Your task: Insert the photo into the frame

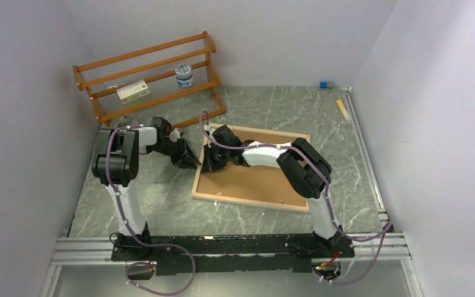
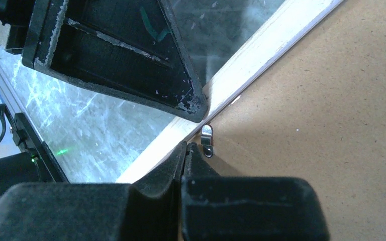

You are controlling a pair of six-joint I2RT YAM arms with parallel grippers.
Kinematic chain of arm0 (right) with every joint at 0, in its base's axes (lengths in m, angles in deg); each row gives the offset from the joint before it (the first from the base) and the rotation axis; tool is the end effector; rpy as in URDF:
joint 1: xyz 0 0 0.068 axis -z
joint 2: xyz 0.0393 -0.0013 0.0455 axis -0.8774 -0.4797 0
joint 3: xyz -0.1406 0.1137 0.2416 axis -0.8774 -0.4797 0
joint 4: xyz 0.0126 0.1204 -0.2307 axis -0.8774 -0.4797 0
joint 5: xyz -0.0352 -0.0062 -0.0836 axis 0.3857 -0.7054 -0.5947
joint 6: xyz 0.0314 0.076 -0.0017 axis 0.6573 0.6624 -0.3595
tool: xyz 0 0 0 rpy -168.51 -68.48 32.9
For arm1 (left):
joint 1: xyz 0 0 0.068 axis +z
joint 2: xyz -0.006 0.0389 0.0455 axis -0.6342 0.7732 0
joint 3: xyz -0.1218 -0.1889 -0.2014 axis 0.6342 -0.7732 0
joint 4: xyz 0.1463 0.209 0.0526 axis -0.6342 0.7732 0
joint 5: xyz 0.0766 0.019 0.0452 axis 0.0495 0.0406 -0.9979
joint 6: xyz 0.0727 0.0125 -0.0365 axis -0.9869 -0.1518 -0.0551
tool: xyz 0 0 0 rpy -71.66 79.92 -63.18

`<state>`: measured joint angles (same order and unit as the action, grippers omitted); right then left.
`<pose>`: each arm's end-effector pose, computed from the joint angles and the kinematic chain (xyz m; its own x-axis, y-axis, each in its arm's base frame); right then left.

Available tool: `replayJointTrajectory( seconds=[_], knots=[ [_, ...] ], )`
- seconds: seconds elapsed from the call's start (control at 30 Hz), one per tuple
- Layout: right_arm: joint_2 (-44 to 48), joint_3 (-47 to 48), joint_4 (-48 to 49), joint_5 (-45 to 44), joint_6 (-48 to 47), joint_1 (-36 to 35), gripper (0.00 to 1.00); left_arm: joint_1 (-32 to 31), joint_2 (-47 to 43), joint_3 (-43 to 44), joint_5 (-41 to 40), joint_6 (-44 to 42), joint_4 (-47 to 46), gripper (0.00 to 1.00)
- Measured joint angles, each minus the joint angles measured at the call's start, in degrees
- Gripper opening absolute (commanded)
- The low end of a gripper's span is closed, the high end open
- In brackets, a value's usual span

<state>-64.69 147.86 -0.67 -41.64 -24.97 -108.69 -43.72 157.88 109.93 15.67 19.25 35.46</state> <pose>0.3092 0.3749 0.1440 -0.8388 -0.2270 -0.4948 -0.5140 0.6297 0.5825 0.3630 -0.0796 0.1119 -0.9360 -0.2827 0.2096 -0.3454 0.6229 -0.7020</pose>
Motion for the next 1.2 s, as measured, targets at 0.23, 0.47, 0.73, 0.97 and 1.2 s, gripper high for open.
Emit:
replayJointTrajectory(
  seconds=[0.23, 0.47, 0.73, 0.97, 1.2],
  knots=[
    [0.0, 0.0, 0.2, 0.7, -0.8, 0.7, 0.18, -0.1, 0.1, 0.5, -0.5, -0.1, 0.9, 0.27],
    [3.7, -3.1, 0.9, 0.7, 0.5, 2.9, 0.24, -0.2, 0.1, 0.8, -0.7, 0.0, 1.3, 0.27],
    [3.9, -3.5, 3.4, 1.0, 2.3, 4.6, 0.12, -0.2, 0.1, 1.0, -1.0, 0.0, 1.6, 0.24],
    [0.4, -3.4, 5.5, 3.6, 3.6, 4.2, 0.04, -0.2, 0.1, 1.1, -1.0, 0.0, 1.8, 0.19],
    [-1.4, -3.0, 8.6, 6.5, 4.8, 4.2, 0.02, -0.2, 0.3, 1.3, -1.0, 0.0, 2.0, 0.17]
  ],
)
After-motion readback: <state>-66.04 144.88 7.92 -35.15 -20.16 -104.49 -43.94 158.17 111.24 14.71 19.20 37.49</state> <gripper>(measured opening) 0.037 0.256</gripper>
